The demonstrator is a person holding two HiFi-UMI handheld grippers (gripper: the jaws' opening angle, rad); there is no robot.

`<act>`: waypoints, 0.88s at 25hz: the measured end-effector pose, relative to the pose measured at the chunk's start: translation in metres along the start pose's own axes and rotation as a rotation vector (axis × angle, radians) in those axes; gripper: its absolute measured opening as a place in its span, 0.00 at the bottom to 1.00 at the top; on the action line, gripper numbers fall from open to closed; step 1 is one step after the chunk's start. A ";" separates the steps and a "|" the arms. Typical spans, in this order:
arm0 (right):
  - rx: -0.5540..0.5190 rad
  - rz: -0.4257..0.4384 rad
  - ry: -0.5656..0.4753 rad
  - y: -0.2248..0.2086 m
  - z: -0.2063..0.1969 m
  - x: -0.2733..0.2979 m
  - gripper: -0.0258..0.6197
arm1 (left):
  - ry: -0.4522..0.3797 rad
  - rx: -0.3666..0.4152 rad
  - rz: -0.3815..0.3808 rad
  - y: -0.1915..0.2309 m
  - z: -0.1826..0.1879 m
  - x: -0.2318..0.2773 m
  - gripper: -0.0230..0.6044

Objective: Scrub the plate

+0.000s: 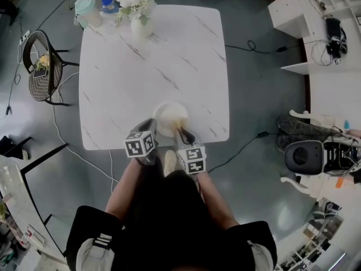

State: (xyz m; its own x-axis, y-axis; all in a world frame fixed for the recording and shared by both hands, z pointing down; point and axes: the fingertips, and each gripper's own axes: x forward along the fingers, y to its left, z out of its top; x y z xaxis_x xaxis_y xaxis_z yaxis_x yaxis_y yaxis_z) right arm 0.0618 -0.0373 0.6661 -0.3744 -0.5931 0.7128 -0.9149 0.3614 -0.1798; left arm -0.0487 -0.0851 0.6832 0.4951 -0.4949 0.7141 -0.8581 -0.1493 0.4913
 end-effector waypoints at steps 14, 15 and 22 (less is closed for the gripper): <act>0.033 -0.093 -0.010 -0.038 -0.005 -0.018 0.12 | -0.004 0.007 0.005 -0.001 0.000 0.000 0.10; 0.036 -0.095 -0.011 -0.040 -0.005 -0.019 0.12 | -0.004 0.007 0.007 -0.001 -0.001 -0.001 0.10; 0.036 -0.097 -0.022 -0.040 -0.002 -0.020 0.12 | -0.018 0.024 0.007 -0.002 0.000 -0.002 0.10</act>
State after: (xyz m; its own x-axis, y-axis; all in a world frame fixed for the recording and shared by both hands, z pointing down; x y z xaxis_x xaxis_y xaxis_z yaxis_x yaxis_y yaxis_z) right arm 0.1065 -0.0386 0.6603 -0.2862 -0.6401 0.7130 -0.9518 0.2754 -0.1348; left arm -0.0478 -0.0836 0.6809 0.4866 -0.5115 0.7082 -0.8647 -0.1665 0.4739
